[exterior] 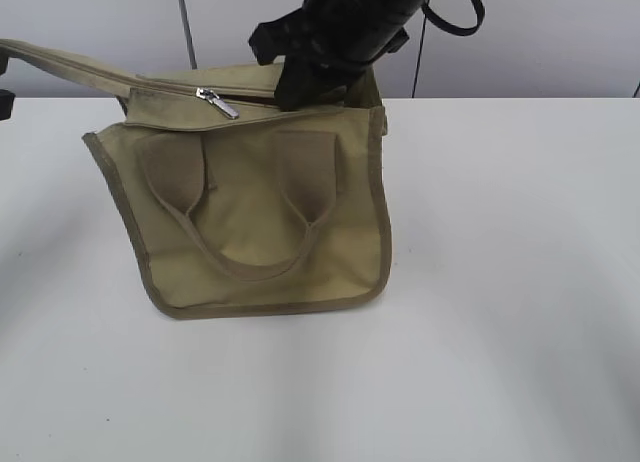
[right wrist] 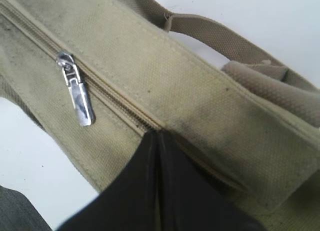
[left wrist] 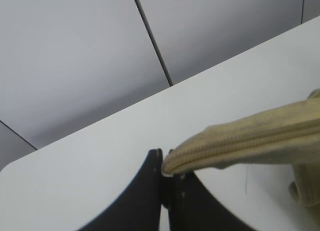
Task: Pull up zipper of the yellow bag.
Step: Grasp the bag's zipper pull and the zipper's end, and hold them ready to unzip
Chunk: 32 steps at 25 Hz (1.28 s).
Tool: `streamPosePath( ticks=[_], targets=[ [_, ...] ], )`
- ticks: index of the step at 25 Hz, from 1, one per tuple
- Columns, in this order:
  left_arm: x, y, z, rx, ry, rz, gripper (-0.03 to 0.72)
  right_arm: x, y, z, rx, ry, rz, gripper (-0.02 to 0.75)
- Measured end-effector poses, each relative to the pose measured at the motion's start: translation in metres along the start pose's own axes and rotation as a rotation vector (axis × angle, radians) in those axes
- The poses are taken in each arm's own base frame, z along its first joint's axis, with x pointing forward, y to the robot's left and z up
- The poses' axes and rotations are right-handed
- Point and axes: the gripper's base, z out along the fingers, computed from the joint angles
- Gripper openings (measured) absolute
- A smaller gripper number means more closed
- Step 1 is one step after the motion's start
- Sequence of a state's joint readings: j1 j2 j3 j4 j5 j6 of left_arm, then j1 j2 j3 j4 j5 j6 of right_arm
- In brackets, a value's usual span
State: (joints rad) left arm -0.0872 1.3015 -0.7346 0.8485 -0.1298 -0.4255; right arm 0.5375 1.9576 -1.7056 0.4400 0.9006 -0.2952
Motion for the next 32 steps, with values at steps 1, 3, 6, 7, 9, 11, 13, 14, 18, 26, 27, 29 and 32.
streamPosePath(
  ticks=[1,3,6,7,9,11,13,14,18,26,27,29,32],
  targets=[
    [0.0,0.0,0.0,0.0,0.0,-0.001,0.005,0.0,0.001,0.0,-0.001,-0.001,0.0,-0.013],
    [0.0,0.0,0.0,0.0,0.0,-0.001,0.005,-0.001,0.002,-0.001,-0.018,-0.008,0.009,-0.013],
    [-0.001,0.0,0.0,0.003,-0.008,-0.006,0.005,-0.003,0.009,-0.001,-0.088,-0.031,0.01,0.013],
    [-0.001,0.0,0.0,0.005,-0.013,-0.006,0.005,-0.004,0.014,-0.001,-0.12,-0.045,-0.009,0.055],
    [-0.002,-0.001,0.0,0.01,-0.024,-0.006,0.005,-0.007,0.023,0.0,-0.157,-0.078,-0.034,0.179],
    [-0.003,-0.001,0.0,0.012,-0.029,-0.007,0.005,-0.009,0.033,0.003,-0.167,-0.107,-0.059,0.262],
    [-0.003,-0.001,0.0,0.013,-0.031,-0.007,0.005,-0.011,0.039,0.009,-0.165,-0.131,-0.067,0.282],
    [-0.003,-0.001,0.0,0.013,-0.032,-0.008,0.005,-0.011,0.04,0.012,-0.161,-0.136,-0.064,0.281],
    [-0.003,-0.001,0.0,0.014,-0.033,-0.008,0.005,-0.01,0.033,0.028,-0.105,-0.131,-0.038,0.262],
    [-0.005,-0.002,0.0,0.019,-0.054,-0.032,0.005,-0.006,0.028,0.031,-0.044,-0.096,-0.03,0.255],
    [-0.005,-0.002,0.0,0.019,-0.057,-0.036,0.005,-0.006,0.029,0.031,-0.047,-0.09,-0.032,0.255],
    [-0.006,-0.002,0.0,0.021,-0.062,-0.04,0.005,-0.005,0.034,0.033,-0.053,-0.083,-0.041,0.262],
    [-0.006,-0.002,0.0,0.024,-0.07,-0.044,0.005,-0.003,0.046,0.036,-0.068,-0.076,-0.067,0.265]
  ],
)
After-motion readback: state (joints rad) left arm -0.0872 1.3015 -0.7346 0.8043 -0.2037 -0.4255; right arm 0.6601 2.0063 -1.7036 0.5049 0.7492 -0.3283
